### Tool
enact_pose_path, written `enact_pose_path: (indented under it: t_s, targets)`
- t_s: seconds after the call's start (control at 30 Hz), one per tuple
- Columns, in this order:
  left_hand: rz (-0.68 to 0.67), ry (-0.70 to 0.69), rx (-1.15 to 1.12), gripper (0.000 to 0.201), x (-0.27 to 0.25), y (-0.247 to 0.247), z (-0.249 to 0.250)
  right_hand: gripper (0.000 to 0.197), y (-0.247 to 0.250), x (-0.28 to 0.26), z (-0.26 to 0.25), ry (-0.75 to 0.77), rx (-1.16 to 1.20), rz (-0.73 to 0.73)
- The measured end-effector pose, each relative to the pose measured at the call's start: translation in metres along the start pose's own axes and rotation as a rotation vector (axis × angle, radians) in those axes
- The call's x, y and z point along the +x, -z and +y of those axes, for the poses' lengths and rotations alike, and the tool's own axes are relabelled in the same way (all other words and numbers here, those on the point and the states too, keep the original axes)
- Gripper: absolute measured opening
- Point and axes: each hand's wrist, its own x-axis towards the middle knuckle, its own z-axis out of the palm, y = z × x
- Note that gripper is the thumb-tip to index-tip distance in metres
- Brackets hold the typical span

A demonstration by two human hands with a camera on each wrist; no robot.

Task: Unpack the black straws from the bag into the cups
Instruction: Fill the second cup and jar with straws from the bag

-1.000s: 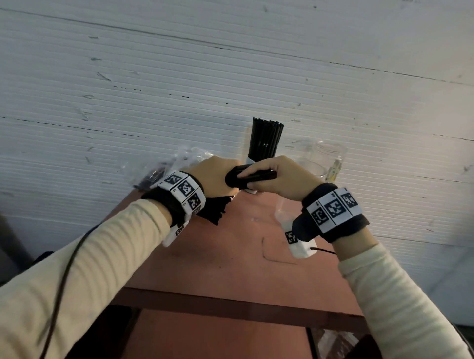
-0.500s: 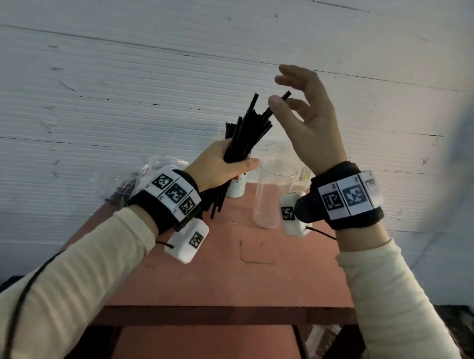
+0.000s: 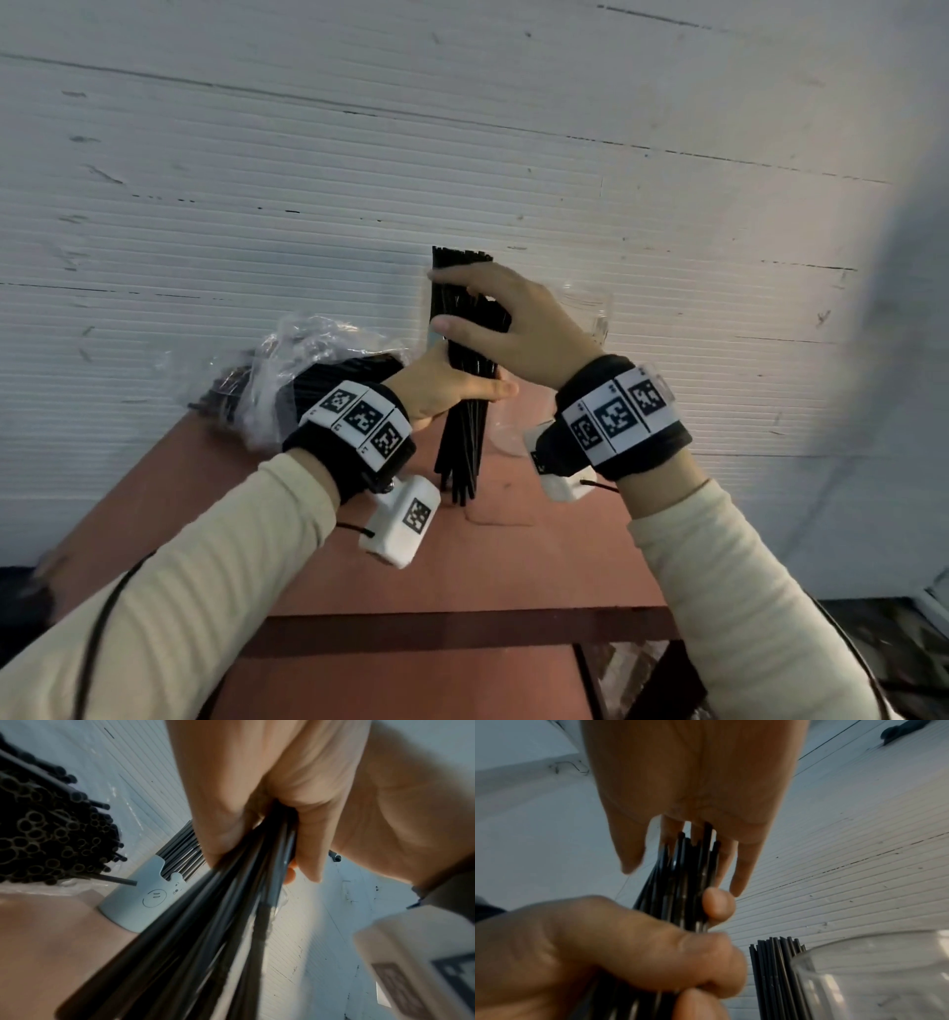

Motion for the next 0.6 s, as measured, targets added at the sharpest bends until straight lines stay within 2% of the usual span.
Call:
enact_pose_path:
  t_s: [0.1,0.17,0.23,0.37,0.43,0.53,0.6]
  targets:
    - [-0.056,0.036,0.051,0.016,0.002,0.003,0.000,0.022,-0.003,0.000,0.008,-0.011,-0.002,0.057]
    - [-0.083,0.079,0.054,0.014,0.001,0.002,-0.005,0.016,-0.007,-0.002,0.014,-0.035,0.002,0.088]
    - [-0.115,0.142,0.067,0.011,0.002,0.003,-0.012,0.018,-0.012,-0.007,0.019,-0.052,-0.011,0.110]
    - [-0.155,0.191,0.098,0.018,0.006,0.001,-0.018,0.027,-0.015,-0.010,0.024,-0.090,-0.007,0.124]
    - [-0.159,0.197,0.129,0.027,0.008,0.000,-0.020,0.022,-0.014,-0.009,0.026,-0.097,-0.007,0.111]
    - [-0.193,0.199,0.162,0.027,0.009,0.000,-0.020,0.014,-0.014,-0.006,0.026,-0.102,-0.025,0.102]
    - [-0.161,0.201,0.143,0.034,0.010,0.001,-0.019,0.011,-0.012,-0.004,0.026,-0.099,-0.026,0.123]
